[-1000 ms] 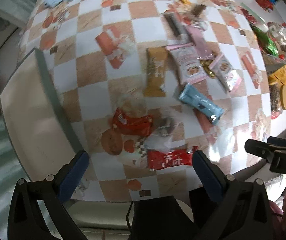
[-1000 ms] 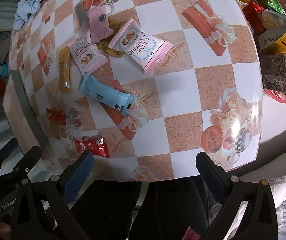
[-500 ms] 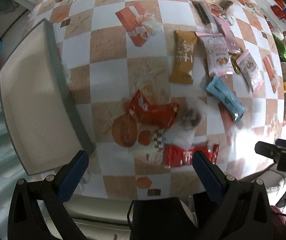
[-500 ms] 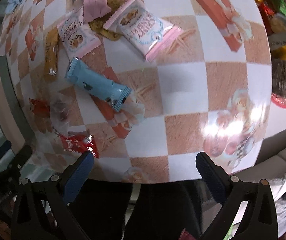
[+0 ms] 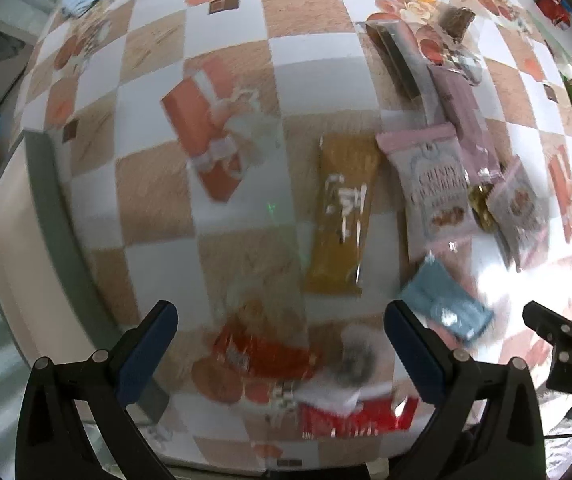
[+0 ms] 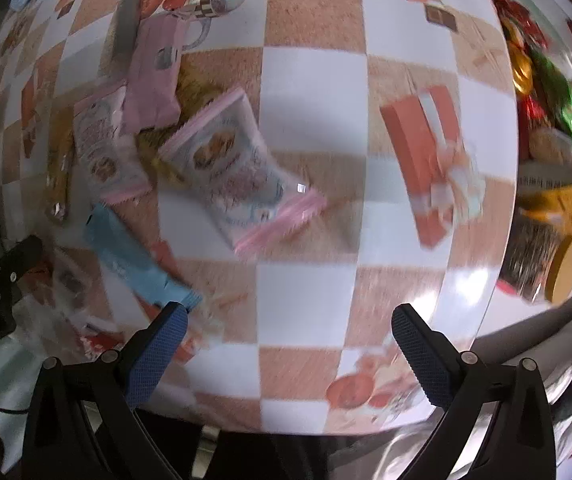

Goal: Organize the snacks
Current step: 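Grasp the gold wafer bar with left gripper while right grasps pink Crispy Cranberry packet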

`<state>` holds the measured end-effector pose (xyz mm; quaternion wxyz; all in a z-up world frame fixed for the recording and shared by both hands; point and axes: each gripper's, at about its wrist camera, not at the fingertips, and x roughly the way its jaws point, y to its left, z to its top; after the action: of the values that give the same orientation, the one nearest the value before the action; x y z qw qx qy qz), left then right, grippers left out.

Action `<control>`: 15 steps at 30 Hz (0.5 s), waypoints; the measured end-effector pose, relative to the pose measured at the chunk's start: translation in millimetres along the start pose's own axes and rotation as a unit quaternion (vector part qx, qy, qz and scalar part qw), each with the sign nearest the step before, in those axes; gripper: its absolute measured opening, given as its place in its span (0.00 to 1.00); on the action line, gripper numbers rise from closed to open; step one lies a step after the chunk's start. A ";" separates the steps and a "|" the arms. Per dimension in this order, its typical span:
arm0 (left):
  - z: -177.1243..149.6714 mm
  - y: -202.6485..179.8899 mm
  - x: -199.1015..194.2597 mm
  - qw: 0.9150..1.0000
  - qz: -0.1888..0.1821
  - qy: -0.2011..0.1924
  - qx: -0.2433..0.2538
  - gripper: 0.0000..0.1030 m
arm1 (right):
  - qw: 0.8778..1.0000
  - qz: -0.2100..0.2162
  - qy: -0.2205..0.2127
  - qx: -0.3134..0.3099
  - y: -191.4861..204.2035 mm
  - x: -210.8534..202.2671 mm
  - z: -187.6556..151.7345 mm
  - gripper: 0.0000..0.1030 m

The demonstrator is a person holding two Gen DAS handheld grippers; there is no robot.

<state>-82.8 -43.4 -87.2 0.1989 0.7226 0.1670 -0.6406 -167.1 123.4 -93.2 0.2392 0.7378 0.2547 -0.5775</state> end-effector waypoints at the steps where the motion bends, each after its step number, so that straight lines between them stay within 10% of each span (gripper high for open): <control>1: 5.4 -2.2 2.4 1.000 0.005 -0.001 0.002 1.00 | 1.000 -0.002 -0.002 -0.008 1.0 1.1 4.5 1.00; 15: 54.4 -5.1 58.4 1.000 -0.011 0.001 -0.018 1.00 | 0.995 -0.016 -0.027 -0.091 37.8 28.2 49.1 1.00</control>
<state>-124.8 -67.0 -151.0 0.2050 0.7174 0.1866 -0.6391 -172.6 65.9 -129.3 0.3029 0.6930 0.3121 -0.5750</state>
